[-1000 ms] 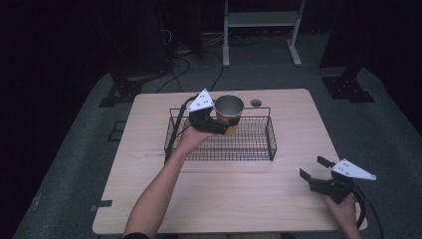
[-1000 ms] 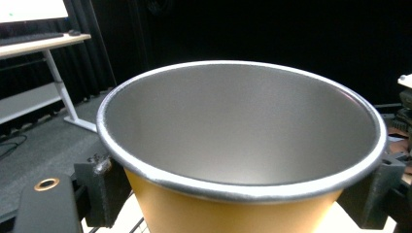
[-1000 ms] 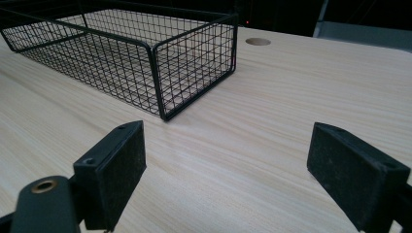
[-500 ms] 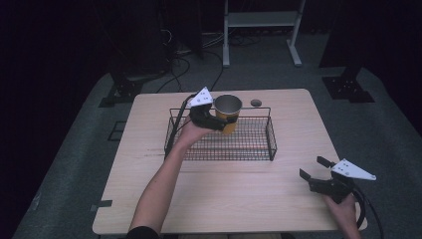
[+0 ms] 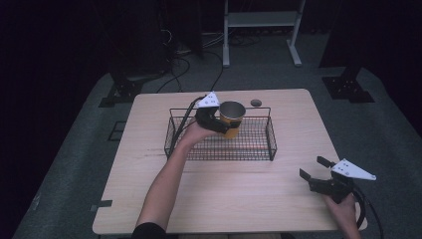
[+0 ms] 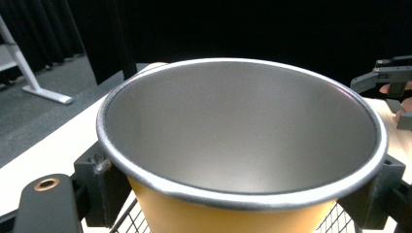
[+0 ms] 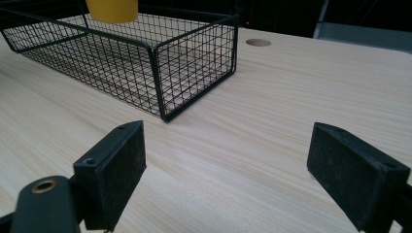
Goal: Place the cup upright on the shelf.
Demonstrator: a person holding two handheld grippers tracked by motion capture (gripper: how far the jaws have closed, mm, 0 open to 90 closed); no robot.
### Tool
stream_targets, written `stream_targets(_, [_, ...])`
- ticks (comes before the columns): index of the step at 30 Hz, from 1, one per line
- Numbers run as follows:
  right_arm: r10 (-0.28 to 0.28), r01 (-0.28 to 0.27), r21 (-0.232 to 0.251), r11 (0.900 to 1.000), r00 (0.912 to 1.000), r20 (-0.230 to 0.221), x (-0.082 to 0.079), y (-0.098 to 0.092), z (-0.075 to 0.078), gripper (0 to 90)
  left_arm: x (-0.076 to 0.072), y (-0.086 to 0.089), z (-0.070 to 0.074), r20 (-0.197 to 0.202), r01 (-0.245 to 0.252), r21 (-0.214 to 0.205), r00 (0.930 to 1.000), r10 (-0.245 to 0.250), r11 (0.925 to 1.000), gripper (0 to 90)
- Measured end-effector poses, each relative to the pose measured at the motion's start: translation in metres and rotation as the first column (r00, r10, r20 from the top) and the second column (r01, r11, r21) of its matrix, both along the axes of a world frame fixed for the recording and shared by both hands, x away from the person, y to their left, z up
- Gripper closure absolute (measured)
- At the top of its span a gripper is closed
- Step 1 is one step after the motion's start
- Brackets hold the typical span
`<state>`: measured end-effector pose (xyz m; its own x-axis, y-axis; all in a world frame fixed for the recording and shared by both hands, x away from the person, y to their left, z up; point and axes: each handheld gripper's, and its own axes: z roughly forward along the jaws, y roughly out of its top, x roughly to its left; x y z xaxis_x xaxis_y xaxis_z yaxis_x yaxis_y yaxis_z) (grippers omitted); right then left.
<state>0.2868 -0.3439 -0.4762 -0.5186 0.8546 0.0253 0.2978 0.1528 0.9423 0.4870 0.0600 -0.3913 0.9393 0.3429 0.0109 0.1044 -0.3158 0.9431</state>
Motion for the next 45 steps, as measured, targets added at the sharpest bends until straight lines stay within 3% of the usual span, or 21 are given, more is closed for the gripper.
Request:
stream_targets(11, [0.001, -0.001, 0.004, 1.0000, 1.0000, 0.002, 0.000, -0.001, 0.000, 13.1, 0.013, 0.009, -0.010, -0.020, 0.040, 0.006, 0.9990, -0.040, 0.9992, 13.9])
stream_targets(25, [0.001, -0.001, 0.003, 1.0000, 1.0000, 0.002, 0.000, 0.000, 0.000, 13.1, 0.019, 0.001, -0.025, -0.054, 0.101, 0.081, 0.9939, -0.097, 0.9916, 13.9])
stream_targets(30, [0.002, -0.002, 0.005, 1.0000, 1.0000, 0.002, 0.000, -0.001, 0.000, 13.0, 0.019, -0.002, -0.027, -0.066, 0.113, 0.084, 0.9920, -0.107, 0.9900, 13.9])
stream_targets(40, [0.002, -0.002, 0.005, 1.0000, 1.0000, 0.004, 0.000, -0.001, 0.000, 13.0, 0.020, -0.006, -0.038, -0.092, 0.137, 0.152, 0.9880, -0.124, 0.9788, 13.8])
stream_targets(45, [0.002, -0.002, 0.006, 1.0000, 1.0000, 0.003, 0.000, -0.001, 0.000, 13.0, 0.020, -0.006, -0.039, -0.093, 0.137, 0.147, 0.9879, -0.124, 0.9796, 13.8])
